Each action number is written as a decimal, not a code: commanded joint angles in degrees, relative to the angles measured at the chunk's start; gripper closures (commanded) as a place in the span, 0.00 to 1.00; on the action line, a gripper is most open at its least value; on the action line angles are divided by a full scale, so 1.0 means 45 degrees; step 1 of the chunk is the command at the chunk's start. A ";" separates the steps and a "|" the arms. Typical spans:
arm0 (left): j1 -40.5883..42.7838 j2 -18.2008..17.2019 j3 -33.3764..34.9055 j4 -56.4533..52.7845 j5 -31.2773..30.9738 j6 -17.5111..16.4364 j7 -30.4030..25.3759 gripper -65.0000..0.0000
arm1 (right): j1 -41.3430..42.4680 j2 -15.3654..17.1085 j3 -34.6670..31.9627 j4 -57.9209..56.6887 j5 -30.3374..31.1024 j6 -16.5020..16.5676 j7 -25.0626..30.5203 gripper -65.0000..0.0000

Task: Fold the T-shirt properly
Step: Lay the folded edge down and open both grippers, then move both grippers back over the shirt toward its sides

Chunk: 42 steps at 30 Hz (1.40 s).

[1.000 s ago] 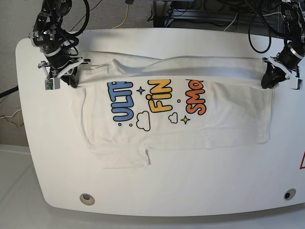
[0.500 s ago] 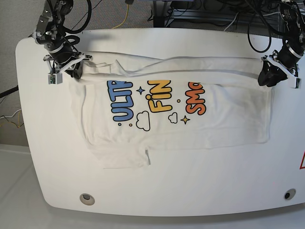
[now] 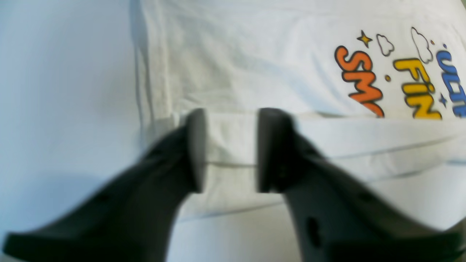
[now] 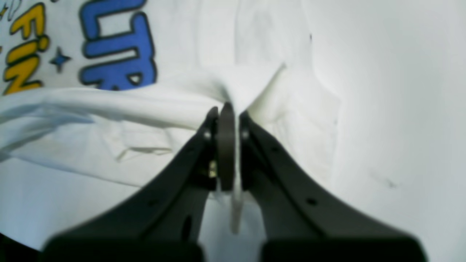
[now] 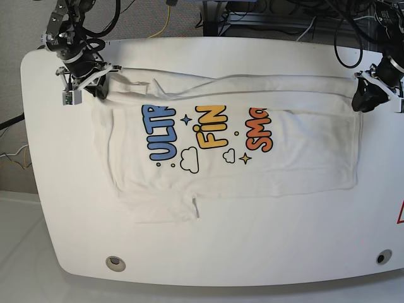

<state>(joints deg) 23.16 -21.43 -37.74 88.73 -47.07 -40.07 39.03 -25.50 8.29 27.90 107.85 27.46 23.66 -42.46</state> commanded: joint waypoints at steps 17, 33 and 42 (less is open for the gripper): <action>-0.0852 -0.0266 0.0964 0.0865 0.0088 0.0017 -0.0440 0.91 | 0.2483 0.0090 0.0119 -0.1389 -0.1651 -0.0038 0.0406 1.00; -0.1093 -0.0045 0.1442 0.1251 0.1522 0.0017 -0.0798 0.56 | 0.3017 0.0105 0.0255 -0.1116 -0.3000 0.0124 0.0343 0.35; -0.1253 -0.0177 0.1179 0.0458 0.1089 0.0017 -0.0412 0.58 | 0.2356 0.0016 0.0569 -0.0714 -0.2505 0.0200 0.0296 0.30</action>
<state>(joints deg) 17.91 -20.56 -31.09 91.05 -40.03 -39.94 37.89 -14.44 8.10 30.02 103.02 15.29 24.49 -42.22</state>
